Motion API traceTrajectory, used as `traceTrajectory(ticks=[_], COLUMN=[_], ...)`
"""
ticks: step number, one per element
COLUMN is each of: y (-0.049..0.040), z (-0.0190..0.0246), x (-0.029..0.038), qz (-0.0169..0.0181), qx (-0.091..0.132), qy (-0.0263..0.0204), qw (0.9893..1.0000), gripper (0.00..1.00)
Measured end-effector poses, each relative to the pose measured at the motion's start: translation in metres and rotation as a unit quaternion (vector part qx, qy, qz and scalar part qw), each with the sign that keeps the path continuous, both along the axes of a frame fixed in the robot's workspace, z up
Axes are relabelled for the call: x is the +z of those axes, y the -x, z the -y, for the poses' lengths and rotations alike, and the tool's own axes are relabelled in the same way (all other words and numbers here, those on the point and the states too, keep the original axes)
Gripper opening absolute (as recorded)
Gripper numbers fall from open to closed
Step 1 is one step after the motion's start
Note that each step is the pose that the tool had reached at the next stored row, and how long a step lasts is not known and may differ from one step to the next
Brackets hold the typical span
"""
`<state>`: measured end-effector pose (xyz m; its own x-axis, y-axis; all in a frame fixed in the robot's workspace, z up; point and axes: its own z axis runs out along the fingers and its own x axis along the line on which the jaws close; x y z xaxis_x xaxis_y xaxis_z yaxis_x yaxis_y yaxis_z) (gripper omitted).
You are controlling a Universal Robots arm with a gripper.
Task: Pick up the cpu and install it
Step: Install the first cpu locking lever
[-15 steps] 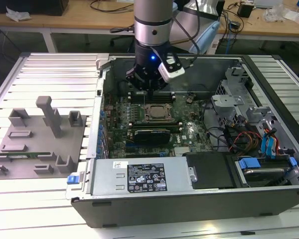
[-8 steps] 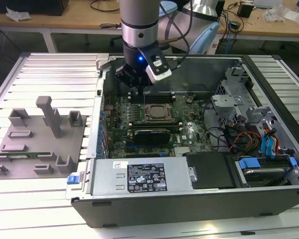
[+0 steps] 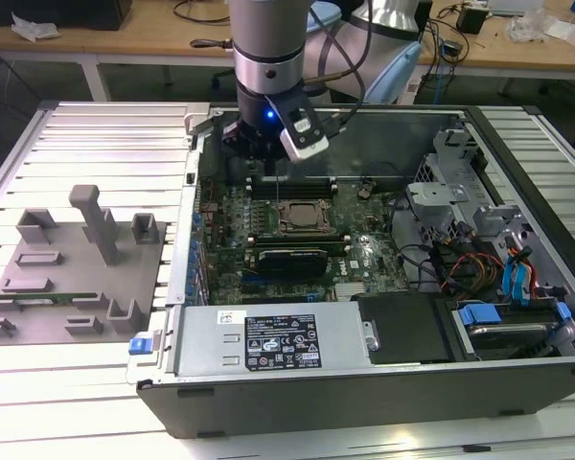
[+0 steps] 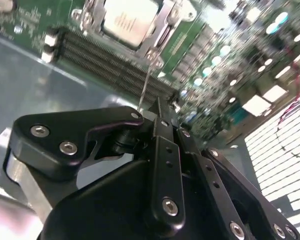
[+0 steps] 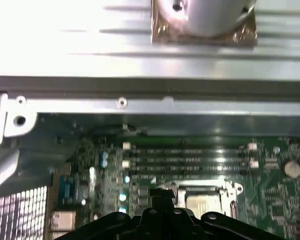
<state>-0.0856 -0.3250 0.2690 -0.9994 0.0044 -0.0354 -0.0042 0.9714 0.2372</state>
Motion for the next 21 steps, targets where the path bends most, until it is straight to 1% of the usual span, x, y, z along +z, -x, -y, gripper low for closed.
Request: traceTrajectory(ticks=[2, 6, 8, 12, 14, 16, 18, 19, 21], y=[0.0, 0.0, 0.0, 0.0, 0.0, -0.0005, -0.0029, -0.0054, -0.0131], z=[0.0, 0.0, 0.0001, 0.0001, 0.0, 0.0, 0.0, 0.0, 0.0001], x=[-0.0004, -0.0005, -0.0019, -0.0105, -0.0129, -0.0135, -0.014, -0.0143, -0.0149], qz=[0.0, 0.0, 0.0, 0.0, 0.0, -0.0005, -0.0023, -0.0043, -0.01], qx=[0.0, 0.0, 0.0, 0.0, 0.0, 0.0, 0.0, 0.0, 0.0], qy=[-0.0129, -0.0134, -0.0134, -0.0135, -0.0135, -0.0134, -0.0134, -0.0134, -0.0135], qw=[0.9999, 0.9999, 0.9999, 0.9999, 0.9999, 0.9999, 0.9999, 0.9999, 0.9999], gripper=[0.11, 0.11, 0.11, 0.11, 0.11, 0.11, 0.11, 0.11, 0.11])
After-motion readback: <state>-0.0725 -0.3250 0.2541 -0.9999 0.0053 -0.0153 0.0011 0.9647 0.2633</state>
